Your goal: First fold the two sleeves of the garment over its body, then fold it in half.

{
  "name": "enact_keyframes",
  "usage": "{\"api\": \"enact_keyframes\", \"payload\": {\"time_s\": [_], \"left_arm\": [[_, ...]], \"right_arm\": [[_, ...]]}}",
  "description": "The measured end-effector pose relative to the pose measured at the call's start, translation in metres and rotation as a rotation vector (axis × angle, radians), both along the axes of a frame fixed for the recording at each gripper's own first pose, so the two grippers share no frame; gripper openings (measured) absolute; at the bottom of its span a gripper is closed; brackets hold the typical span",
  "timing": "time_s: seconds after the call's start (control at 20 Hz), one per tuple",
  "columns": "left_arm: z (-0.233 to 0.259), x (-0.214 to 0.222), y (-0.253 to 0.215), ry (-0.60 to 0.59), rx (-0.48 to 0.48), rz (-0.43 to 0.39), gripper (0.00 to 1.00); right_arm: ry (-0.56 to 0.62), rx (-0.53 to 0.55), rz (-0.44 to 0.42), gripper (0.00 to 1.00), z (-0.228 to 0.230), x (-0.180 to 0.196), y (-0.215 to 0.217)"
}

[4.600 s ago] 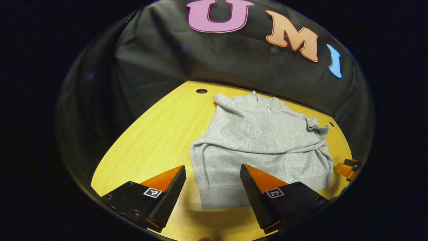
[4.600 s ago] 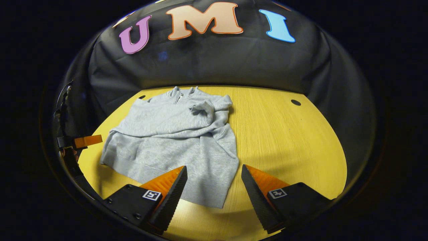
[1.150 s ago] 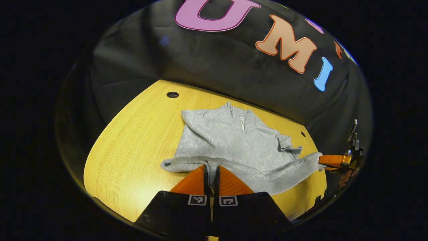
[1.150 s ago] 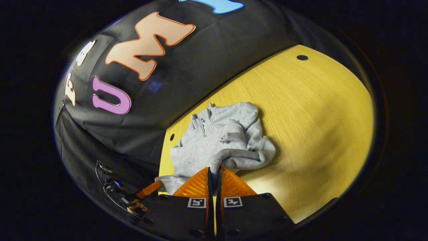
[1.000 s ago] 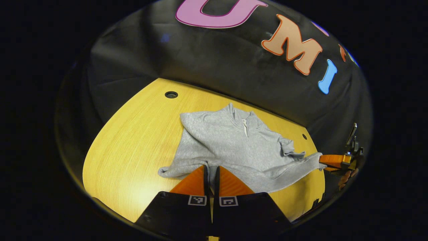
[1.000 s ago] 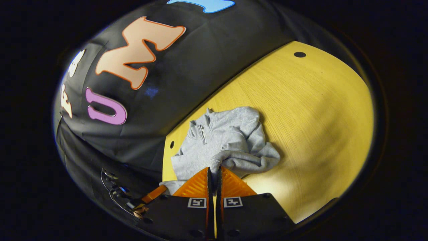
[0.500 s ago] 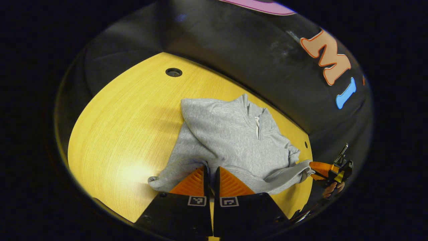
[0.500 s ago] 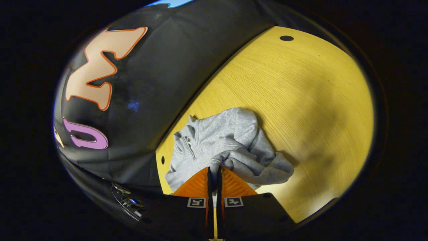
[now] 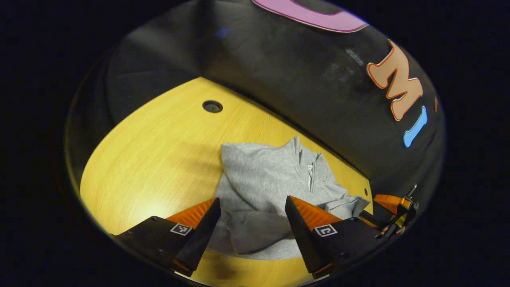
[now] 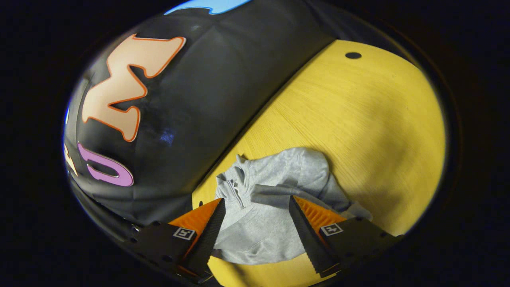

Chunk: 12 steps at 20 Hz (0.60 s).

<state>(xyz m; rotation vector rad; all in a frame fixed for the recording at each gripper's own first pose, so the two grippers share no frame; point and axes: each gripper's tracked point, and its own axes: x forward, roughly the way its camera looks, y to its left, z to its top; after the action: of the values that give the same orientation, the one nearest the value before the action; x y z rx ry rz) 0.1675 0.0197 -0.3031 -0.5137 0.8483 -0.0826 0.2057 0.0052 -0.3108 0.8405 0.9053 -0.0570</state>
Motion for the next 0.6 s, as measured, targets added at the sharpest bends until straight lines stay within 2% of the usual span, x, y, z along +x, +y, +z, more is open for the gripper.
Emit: {"api": "enact_keyframes", "payload": {"time_s": [0.05, 0.1, 0.15, 0.25, 0.45, 0.5, 0.55, 0.6], "left_arm": [[0.008, 0.004, 0.003, -0.032, 0.048, -0.002, 0.96], [0.019, 0.008, 0.006, -0.071, 0.089, 0.001, 0.96], [0.032, 0.012, 0.008, -0.117, 0.127, 0.011, 0.96], [0.060, 0.024, 0.017, -0.218, 0.208, 0.054, 0.96], [0.105, 0.015, 0.020, -0.320, 0.316, 0.077, 0.96], [0.113, 0.008, 0.016, -0.333, 0.335, 0.076, 0.96], [0.122, 0.001, 0.012, -0.351, 0.352, 0.074, 0.95], [0.131, -0.007, 0.008, -0.373, 0.377, 0.077, 0.96]], "right_arm": [[-0.046, -0.073, 0.007, 0.98, 0.008, 0.003, -0.010], [-0.096, -0.151, 0.017, 0.92, 0.018, 0.005, -0.022], [-0.144, -0.224, 0.032, 0.98, 0.029, 0.005, -0.033], [-0.229, -0.338, 0.062, 0.98, 0.055, 0.003, -0.050], [-0.347, -0.459, 0.081, 0.98, 0.098, -0.015, -0.077], [-0.381, -0.486, 0.092, 0.94, 0.108, -0.020, -0.082], [-0.415, -0.519, 0.106, 0.98, 0.117, -0.024, -0.086], [-0.450, -0.551, 0.124, 0.98, 0.126, -0.030, -0.090]]}}
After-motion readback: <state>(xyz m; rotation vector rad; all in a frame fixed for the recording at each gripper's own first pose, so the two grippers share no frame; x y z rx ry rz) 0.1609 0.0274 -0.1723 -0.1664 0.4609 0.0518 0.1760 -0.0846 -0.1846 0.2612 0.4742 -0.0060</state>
